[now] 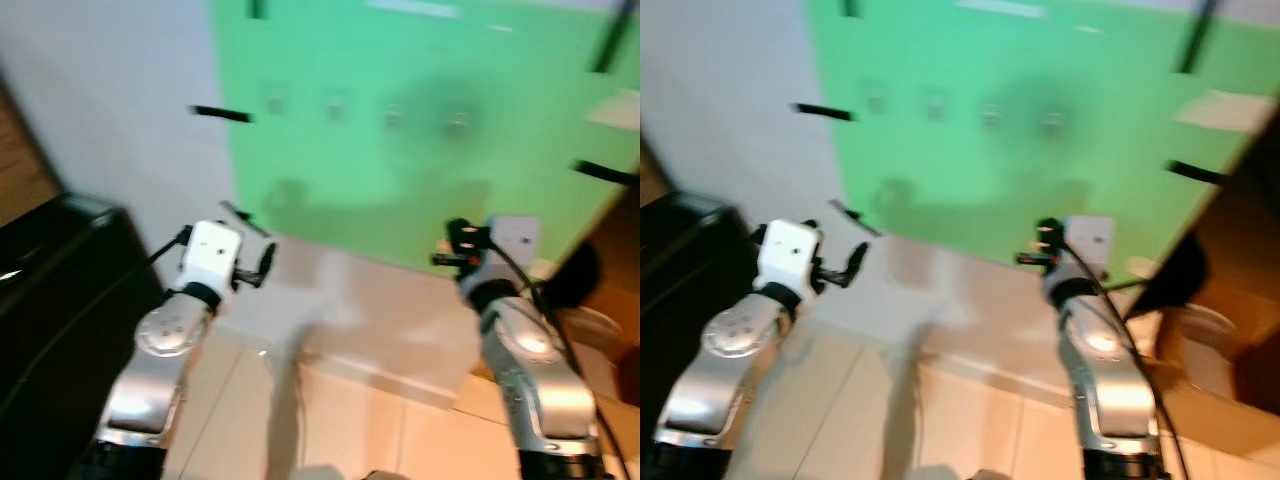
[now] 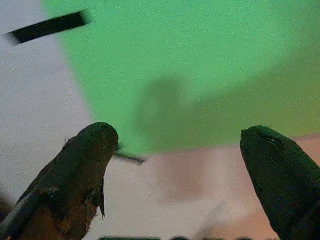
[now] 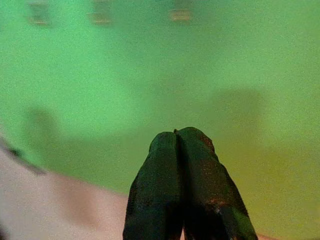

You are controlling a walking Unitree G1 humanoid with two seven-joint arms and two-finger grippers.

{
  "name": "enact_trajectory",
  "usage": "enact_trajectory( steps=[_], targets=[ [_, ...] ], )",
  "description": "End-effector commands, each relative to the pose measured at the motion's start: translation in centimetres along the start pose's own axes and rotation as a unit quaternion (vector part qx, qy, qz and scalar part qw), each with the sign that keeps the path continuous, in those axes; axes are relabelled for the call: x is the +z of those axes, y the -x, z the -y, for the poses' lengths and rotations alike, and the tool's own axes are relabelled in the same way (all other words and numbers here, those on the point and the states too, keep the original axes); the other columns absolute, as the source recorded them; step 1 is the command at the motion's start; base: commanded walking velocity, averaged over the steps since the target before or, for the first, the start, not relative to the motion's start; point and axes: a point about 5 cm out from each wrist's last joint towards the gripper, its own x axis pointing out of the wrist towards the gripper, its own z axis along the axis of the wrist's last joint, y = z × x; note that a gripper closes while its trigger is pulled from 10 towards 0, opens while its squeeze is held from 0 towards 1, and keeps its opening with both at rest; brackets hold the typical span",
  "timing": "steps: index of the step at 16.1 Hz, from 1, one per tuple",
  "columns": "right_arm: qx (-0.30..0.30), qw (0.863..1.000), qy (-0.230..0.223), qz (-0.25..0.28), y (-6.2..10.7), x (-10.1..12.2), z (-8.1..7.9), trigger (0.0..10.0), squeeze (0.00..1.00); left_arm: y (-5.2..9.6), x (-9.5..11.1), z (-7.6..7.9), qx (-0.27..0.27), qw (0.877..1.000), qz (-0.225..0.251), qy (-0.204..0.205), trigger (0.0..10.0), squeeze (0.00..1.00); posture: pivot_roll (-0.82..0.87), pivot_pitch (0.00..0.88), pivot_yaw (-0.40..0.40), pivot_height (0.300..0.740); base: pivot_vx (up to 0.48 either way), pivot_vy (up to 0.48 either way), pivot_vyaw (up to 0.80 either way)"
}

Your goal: Hang keys on a hook

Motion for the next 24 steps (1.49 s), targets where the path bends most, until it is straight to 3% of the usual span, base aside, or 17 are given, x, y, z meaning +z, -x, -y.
enact_trajectory(
  steps=[1,3,13,15,17,24],
  targets=[
    [0.022,1.000,0.002,0.016,-0.4,0.8,-0.9,10.0,0.00,0.2,0.3,-0.7,0.012,1.000,0.007,-0.002,10.0,0.00,0.00,0.000,-0.019,0.740,0.000,0.000,-0.80],
    [0.045,0.999,0.006,0.022,-0.6,1.0,-1.3,10.0,0.00,0.3,0.7,-0.3,-0.002,1.000,0.017,0.001,10.0,0.00,0.01,0.000,-0.033,0.740,0.000,0.000,0.00],
    [0.042,0.998,-0.028,0.026,-0.7,1.1,-1.8,10.0,0.00,-0.1,1.5,-0.1,-0.047,0.999,0.023,-0.012,10.0,0.00,0.00,0.000,-0.004,0.740,0.238,0.000,0.00],
    [0.046,0.998,-0.024,0.027,-0.6,1.2,-1.9,10.0,0.00,-0.1,1.4,-0.1,-0.049,0.998,0.023,-0.013,10.0,0.00,-0.01,0.000,0.000,0.740,0.294,0.000,-0.80],
    [0.054,0.998,-0.006,0.039,-0.6,1.5,-1.9,10.0,0.00,-0.1,1.5,0.0,-0.054,0.998,0.023,-0.014,10.0,0.00,0.00,0.000,0.000,0.740,0.296,0.000,-0.35],
    [0.113,0.991,-0.031,0.071,-0.3,2.8,-1.9,10.0,0.00,0.1,1.6,0.4,-0.074,0.997,0.025,-0.016,10.0,0.00,0.00,0.000,-0.008,0.740,0.206,0.000,0.00]
  ],
)
